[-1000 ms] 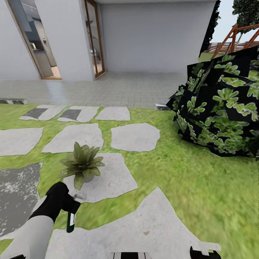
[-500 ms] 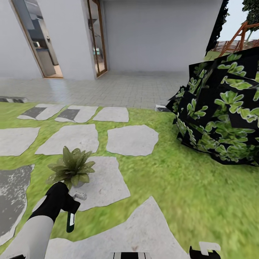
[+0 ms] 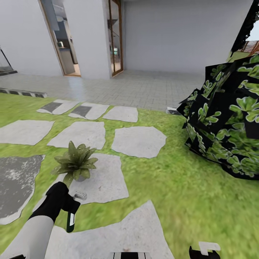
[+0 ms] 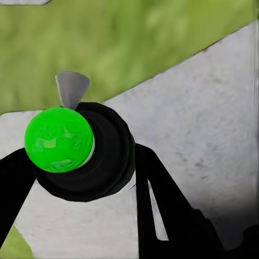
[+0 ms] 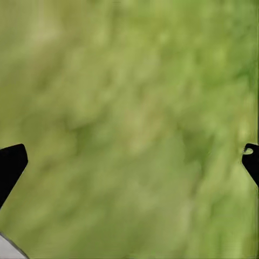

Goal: Pick up the pesticide atomizer in the garden and spray insectifuge to fully cover both potted plants in the garden.

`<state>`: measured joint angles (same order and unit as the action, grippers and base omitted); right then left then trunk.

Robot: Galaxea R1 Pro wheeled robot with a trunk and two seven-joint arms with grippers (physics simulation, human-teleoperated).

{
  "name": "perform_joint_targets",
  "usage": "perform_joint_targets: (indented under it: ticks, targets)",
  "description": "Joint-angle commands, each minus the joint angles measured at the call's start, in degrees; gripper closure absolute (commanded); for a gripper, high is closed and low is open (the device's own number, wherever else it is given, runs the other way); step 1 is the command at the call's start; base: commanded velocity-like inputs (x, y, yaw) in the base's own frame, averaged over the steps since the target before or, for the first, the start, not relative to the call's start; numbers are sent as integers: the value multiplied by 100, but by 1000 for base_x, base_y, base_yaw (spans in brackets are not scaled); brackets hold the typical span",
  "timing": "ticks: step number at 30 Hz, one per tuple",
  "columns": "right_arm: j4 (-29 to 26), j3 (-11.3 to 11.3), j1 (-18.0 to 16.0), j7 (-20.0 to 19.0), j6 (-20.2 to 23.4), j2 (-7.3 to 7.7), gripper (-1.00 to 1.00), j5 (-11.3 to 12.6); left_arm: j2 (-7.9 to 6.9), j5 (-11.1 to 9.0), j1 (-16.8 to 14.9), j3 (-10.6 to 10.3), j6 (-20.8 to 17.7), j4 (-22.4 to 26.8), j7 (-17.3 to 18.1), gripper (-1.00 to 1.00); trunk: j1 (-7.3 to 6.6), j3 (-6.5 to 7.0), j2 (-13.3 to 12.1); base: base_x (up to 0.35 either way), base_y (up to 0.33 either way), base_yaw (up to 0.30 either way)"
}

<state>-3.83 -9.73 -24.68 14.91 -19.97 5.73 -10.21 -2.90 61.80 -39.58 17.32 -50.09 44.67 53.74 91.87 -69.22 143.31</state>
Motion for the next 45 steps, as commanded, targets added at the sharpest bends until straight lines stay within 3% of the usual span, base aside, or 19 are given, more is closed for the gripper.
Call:
perform_joint_targets:
  ticks: [1,25,38,40,41,43,45]
  targets:
    - [9,-46,-2,12,-16,-1,-100,-60,6,55,-5,15,-19,4,58,100,-1,-5,2,0,-315,278]
    - [5,-51,-2,12,-16,0,-100,-60,4,50,-5,24,-19,7,58,100,-1,-5,2,26,-117,277]
    - [-21,-51,-2,3,-10,8,-100,-60,1,30,59,12,22,-139,68,100,-1,-5,2,-181,-100,171]
    - [-30,-42,-2,-10,-8,8,-100,-65,-20,29,152,7,238,-242,67,100,-1,-5,2,-13,-1,6]
    - [-46,6,-2,-17,-8,11,-100,-70,-33,28,190,9,552,-292,67,100,-1,-5,2,-6,-1,3]
    - [-291,270,-2,-28,-5,19,-100,-111,-72,27,236,73,1547,-463,67,100,-1,-5,2,-3,0,1]
    - [-718,592,-2,-36,8,23,-100,-219,-92,32,249,326,2407,-676,65,100,-1,-5,2,-1,0,0]
